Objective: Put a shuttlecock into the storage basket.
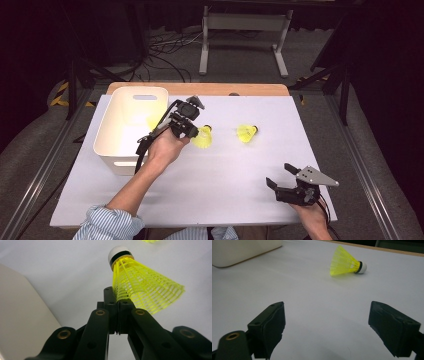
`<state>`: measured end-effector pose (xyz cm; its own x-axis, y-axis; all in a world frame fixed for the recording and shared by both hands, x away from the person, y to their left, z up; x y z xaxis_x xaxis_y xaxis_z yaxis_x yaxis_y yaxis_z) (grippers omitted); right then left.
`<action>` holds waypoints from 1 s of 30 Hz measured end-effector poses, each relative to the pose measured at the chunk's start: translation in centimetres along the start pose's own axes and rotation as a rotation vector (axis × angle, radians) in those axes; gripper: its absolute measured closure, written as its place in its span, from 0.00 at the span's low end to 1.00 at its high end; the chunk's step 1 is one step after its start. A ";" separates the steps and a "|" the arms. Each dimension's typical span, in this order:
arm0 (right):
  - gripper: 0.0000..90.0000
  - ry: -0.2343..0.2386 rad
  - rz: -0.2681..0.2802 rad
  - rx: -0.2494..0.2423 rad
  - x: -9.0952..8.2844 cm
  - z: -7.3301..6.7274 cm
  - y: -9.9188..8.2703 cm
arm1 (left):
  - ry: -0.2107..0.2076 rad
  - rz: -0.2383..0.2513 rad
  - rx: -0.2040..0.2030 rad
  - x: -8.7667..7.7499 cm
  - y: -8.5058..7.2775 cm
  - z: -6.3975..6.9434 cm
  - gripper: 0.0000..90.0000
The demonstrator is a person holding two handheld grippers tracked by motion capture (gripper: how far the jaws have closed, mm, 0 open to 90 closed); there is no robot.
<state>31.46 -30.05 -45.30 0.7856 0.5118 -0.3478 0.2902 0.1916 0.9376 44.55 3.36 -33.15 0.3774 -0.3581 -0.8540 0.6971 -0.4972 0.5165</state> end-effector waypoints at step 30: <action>0.15 -0.008 -0.003 0.004 0.1 0.1 -0.2 | 0.009 -0.031 0.000 -0.6 2.2 -2.5 0.99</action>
<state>31.54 -30.16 -45.47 0.7892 0.5045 -0.3503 0.2943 0.1899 0.9366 47.41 4.44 -31.68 0.3609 -0.3358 -0.8701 0.7087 -0.5077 0.4899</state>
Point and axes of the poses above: each handheld gripper's, and its own axes: x roughly forward along the jaws, y roughly out of its top, z roughly to its right, the point moved 2 cm from there along x, roughly forward along the jaws, and after that the axes turned 5 degrees about z, right-handed, at the moved point
